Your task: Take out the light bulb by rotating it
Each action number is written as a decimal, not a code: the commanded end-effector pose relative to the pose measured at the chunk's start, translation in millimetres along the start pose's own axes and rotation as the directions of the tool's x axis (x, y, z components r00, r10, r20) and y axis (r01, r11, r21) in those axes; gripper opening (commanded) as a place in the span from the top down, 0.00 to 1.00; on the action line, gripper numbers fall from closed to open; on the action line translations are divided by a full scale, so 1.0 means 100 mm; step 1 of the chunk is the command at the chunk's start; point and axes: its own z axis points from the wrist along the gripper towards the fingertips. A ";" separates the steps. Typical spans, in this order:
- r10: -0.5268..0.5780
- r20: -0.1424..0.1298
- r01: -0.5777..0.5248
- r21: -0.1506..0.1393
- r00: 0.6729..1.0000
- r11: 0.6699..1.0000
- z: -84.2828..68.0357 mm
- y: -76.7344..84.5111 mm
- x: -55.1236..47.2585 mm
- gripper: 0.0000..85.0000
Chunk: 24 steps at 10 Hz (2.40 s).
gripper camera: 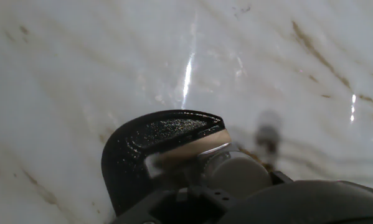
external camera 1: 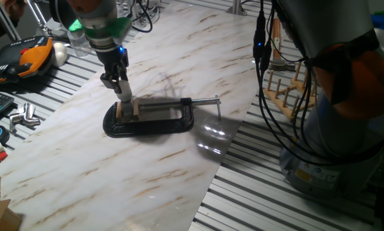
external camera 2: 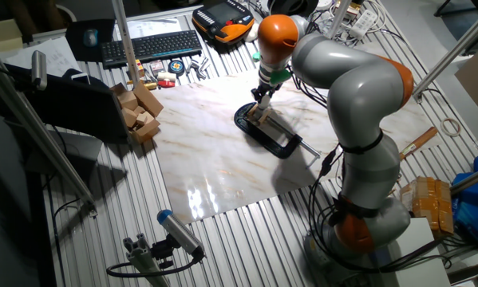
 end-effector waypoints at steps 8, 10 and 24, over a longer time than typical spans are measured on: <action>-0.138 0.011 0.138 -0.002 0.990 0.990 -0.08 0.02 -0.03 1.00; -0.145 0.008 0.145 0.005 0.989 0.989 -0.08 0.02 -0.03 1.00; 0.687 0.014 -0.686 -0.007 0.727 0.727 -0.04 0.00 -0.02 0.20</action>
